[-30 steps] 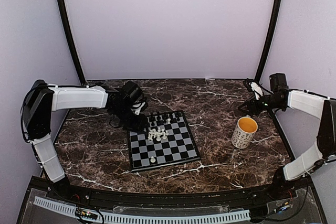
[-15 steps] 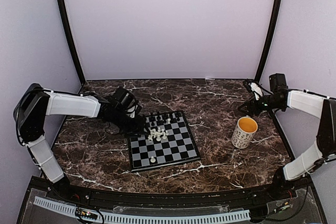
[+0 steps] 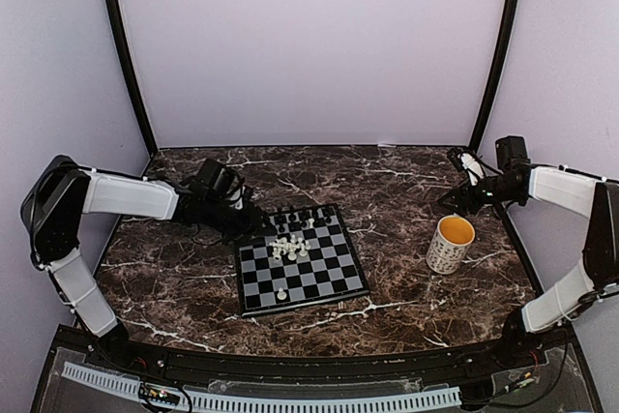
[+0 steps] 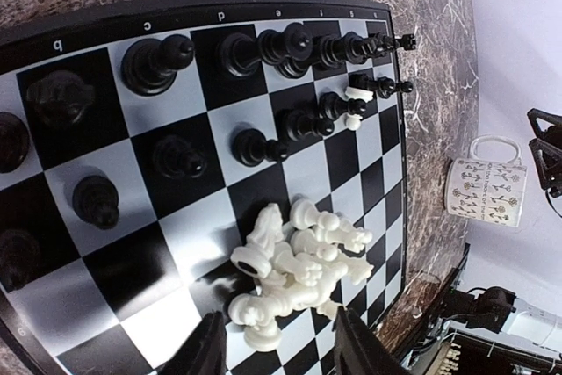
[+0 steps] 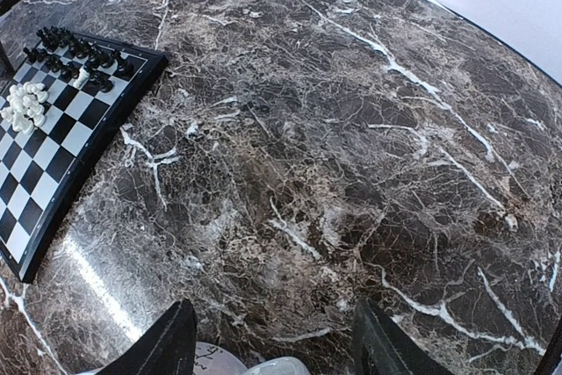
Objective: Set up the chess pieces on the board
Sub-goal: Pick up the chess pile from the chessboard.
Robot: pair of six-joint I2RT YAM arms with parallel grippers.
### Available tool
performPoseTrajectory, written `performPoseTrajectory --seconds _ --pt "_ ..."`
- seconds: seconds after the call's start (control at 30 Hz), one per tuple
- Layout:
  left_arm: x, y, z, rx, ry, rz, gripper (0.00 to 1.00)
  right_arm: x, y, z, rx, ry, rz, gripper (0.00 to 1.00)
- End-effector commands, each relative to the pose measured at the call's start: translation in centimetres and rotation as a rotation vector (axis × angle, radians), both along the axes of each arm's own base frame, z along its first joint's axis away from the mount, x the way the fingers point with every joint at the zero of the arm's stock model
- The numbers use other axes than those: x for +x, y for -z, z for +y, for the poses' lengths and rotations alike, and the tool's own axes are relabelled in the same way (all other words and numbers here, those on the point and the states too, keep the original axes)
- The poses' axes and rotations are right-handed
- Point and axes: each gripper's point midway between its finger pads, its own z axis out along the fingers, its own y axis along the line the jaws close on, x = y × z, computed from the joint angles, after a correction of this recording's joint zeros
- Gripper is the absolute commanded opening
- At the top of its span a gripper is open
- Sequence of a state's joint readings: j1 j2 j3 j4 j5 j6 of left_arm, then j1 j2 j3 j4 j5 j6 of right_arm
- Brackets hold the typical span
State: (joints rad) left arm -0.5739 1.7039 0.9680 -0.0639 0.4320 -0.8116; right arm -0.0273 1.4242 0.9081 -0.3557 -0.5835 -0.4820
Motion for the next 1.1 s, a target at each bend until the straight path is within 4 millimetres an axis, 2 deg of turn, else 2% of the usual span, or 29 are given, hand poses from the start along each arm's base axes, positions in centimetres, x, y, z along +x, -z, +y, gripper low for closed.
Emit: performPoseTrajectory --seconds 0.0,0.3,0.5,1.07 --pt "0.5 -0.5 -0.8 -0.060 -0.001 0.002 0.43 0.1 0.3 -0.1 -0.003 -0.005 0.000 0.62" --pt "0.6 0.4 -0.3 -0.015 -0.021 0.033 0.43 0.1 0.5 0.0 -0.004 -0.008 0.007 0.62" --pt "0.2 1.0 -0.8 -0.037 -0.002 0.068 0.43 0.1 0.8 -0.1 -0.005 -0.008 0.013 0.63" --pt "0.3 1.0 -1.6 -0.087 0.019 0.060 0.31 0.1 0.9 0.0 -0.005 -0.009 0.019 0.64"
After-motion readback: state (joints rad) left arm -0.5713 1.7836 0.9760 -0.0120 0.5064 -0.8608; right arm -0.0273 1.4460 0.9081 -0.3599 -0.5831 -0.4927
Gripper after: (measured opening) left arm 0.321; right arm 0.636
